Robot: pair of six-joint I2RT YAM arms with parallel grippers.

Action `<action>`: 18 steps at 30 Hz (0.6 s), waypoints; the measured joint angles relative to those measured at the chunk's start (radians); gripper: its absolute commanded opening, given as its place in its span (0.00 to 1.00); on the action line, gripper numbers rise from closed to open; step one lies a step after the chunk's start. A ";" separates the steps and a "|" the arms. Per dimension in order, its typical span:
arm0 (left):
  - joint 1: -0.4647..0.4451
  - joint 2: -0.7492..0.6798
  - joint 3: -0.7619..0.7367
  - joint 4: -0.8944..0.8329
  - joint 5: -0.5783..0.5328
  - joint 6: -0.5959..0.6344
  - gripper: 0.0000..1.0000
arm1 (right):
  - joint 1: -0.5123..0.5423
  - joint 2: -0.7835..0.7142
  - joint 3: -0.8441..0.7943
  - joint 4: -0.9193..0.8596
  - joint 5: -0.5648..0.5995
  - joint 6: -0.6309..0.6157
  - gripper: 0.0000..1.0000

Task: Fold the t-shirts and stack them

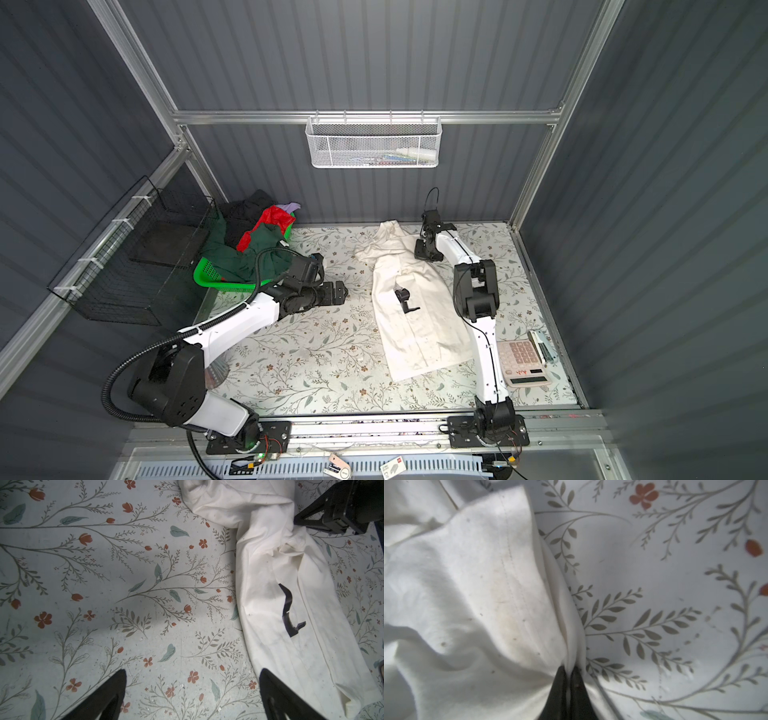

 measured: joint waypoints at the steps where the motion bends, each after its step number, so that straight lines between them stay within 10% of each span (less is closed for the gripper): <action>1: 0.000 0.013 0.010 -0.005 0.000 0.004 1.00 | -0.007 0.000 0.000 -0.001 -0.001 0.010 0.06; 9: 0.000 0.123 0.085 -0.010 0.005 0.027 1.00 | -0.106 -0.109 -0.208 0.089 -0.034 0.146 0.09; 14: 0.000 0.275 0.234 -0.006 0.017 0.045 1.00 | -0.164 -0.226 -0.390 0.159 -0.100 0.182 0.67; 18: 0.007 0.480 0.474 -0.003 0.054 0.050 0.99 | -0.156 -0.351 -0.550 0.201 -0.114 0.183 0.84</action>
